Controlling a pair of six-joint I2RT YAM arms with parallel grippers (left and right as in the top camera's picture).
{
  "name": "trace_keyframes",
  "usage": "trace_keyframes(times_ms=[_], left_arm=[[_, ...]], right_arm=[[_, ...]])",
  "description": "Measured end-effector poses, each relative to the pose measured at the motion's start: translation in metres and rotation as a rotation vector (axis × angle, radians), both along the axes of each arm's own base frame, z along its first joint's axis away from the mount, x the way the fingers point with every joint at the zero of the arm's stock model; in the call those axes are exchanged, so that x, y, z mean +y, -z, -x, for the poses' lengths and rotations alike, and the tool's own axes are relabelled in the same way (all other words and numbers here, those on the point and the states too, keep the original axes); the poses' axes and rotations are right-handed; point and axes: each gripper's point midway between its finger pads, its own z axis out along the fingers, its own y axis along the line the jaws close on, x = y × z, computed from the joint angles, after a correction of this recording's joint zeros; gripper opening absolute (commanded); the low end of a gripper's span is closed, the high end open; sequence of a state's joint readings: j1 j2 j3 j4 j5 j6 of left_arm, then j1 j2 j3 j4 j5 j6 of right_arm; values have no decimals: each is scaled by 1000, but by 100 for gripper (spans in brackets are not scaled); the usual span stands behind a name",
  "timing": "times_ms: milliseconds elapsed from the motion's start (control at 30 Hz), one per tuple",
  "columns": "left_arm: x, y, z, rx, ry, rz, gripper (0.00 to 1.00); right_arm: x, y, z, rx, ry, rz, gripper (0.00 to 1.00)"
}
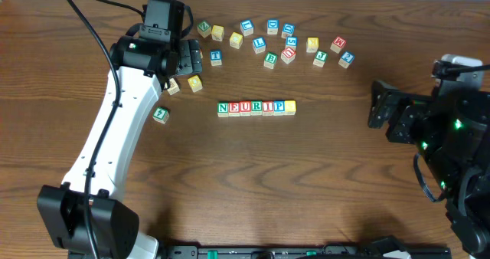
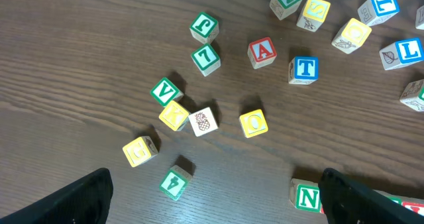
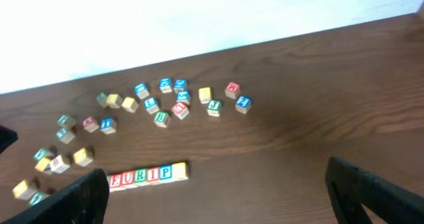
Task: Spell out NEURIPS
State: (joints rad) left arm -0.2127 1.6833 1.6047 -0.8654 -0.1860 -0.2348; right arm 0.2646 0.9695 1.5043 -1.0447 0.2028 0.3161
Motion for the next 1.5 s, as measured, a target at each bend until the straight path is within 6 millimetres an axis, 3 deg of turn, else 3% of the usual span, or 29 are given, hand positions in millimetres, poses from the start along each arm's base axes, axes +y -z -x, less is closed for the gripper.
trace_keyframes(times_ms=[167,267,433,567,967,1367,1500], left_arm=[[0,0,0,0,0,0,98],[0,0,0,-1,0,0,97],[0,0,0,-1,0,0,97],[0,0,0,-1,0,0,98],[0,0,0,-1,0,0,98],[0,0,0,-1,0,0,98],[0,0,0,0,0,0,98]], right_arm=[[-14,-8,-10,-83,66,2,99],[-32,2,-17,-148,129,0,99],[-53,37,-17,-252,179,1,99],[-60,68,-6,-362,195,-4,99],[-59,170,16,-484,184,-17,99],[-58,227,18,-442,180,-14,99],[-57,229,17,-438,172,-16,99]])
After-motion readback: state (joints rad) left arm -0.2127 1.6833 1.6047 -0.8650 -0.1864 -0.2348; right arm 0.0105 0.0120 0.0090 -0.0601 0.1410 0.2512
